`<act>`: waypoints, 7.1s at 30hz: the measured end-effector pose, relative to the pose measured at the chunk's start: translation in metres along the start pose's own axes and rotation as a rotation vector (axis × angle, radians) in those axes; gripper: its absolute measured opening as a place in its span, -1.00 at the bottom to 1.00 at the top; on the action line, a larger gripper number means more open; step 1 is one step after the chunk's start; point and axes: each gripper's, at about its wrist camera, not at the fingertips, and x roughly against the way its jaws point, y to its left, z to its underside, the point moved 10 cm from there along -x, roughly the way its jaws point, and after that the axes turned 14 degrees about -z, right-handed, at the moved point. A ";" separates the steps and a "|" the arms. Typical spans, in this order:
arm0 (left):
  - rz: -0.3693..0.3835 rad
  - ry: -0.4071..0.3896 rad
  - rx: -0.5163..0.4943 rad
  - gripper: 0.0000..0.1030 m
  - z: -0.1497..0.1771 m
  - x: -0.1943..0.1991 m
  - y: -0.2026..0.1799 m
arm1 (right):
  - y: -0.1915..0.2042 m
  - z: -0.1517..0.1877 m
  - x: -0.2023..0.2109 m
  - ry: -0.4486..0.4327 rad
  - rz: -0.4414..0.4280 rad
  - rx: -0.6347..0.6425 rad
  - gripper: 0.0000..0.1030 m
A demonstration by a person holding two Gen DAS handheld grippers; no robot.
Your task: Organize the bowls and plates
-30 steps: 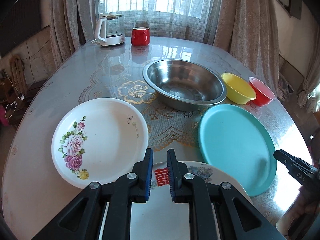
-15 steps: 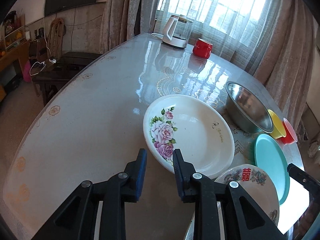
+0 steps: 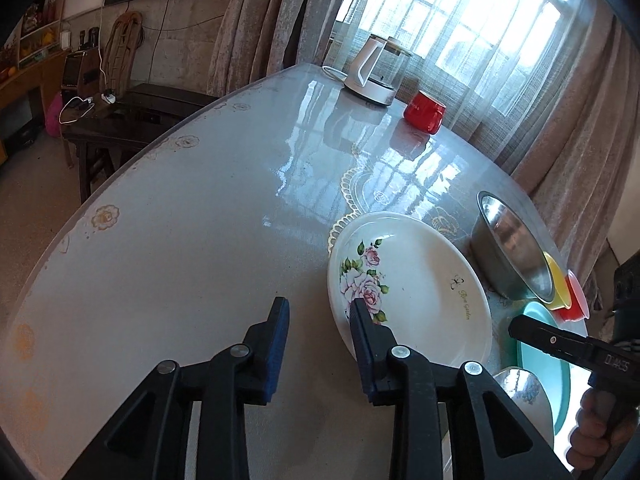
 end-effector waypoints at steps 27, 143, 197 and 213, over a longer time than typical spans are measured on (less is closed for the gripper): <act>0.040 -0.077 -0.107 -0.66 -0.018 0.015 -0.035 | 0.014 -0.017 0.000 -0.035 0.082 0.092 -0.67; 0.066 -0.003 -0.621 -0.54 0.100 0.037 -0.262 | -0.136 0.078 0.194 -0.345 0.376 -0.086 -0.72; 0.103 -0.016 -0.447 -0.33 0.073 0.061 -0.218 | -0.126 0.084 0.224 -0.396 0.383 -0.121 -0.27; 0.085 -0.063 -0.353 -0.21 0.051 0.075 -0.148 | -0.067 0.087 0.208 -0.354 0.099 -0.013 -0.15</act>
